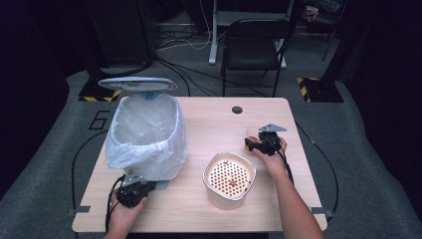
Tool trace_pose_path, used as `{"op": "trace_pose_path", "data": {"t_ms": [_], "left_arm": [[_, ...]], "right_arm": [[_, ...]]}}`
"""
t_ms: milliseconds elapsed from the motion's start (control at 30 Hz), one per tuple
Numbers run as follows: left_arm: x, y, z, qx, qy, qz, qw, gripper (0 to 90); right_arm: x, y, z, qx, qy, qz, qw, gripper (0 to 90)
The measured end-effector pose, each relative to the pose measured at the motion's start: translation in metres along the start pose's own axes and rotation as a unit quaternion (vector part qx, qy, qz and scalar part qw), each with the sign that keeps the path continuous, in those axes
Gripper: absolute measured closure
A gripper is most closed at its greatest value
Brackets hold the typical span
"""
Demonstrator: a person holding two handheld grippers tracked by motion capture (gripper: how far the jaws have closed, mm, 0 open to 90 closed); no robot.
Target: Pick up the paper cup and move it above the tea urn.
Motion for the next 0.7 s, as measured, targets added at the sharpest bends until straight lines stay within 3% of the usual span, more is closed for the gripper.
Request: {"op": "trace_pose_path", "data": {"t_ms": [267, 400, 700], "left_arm": [[0.0, 0.0, 0.0, -0.001, 0.0, 0.0, 1.0, 90.0], [0.0, 0.0, 0.0, -0.001, 0.0, 0.001, 1.0, 90.0], [0.0, 0.0, 0.0, -0.002, 0.0, 0.001, 1.0, 90.0]], "right_arm": [[0.001, 0.007, 0.002, -0.013, 0.008, 0.003, 0.9999, 36.8], [-0.001, 0.02, 0.008, -0.019, 0.026, 0.003, 0.9995, 38.2], [-0.008, 0.055, 0.032, -0.014, 0.012, -0.001, 0.9998, 37.4]]}}
Point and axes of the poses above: each handheld gripper's, and its own axes: y roughly backward along the jaws, z roughly out of its underside, x roughly to its right, the point moved 9 cm from there along -y, roughly forward along the jaws, and after that the axes turned 3 degrees about x, right-handed, at the moved point
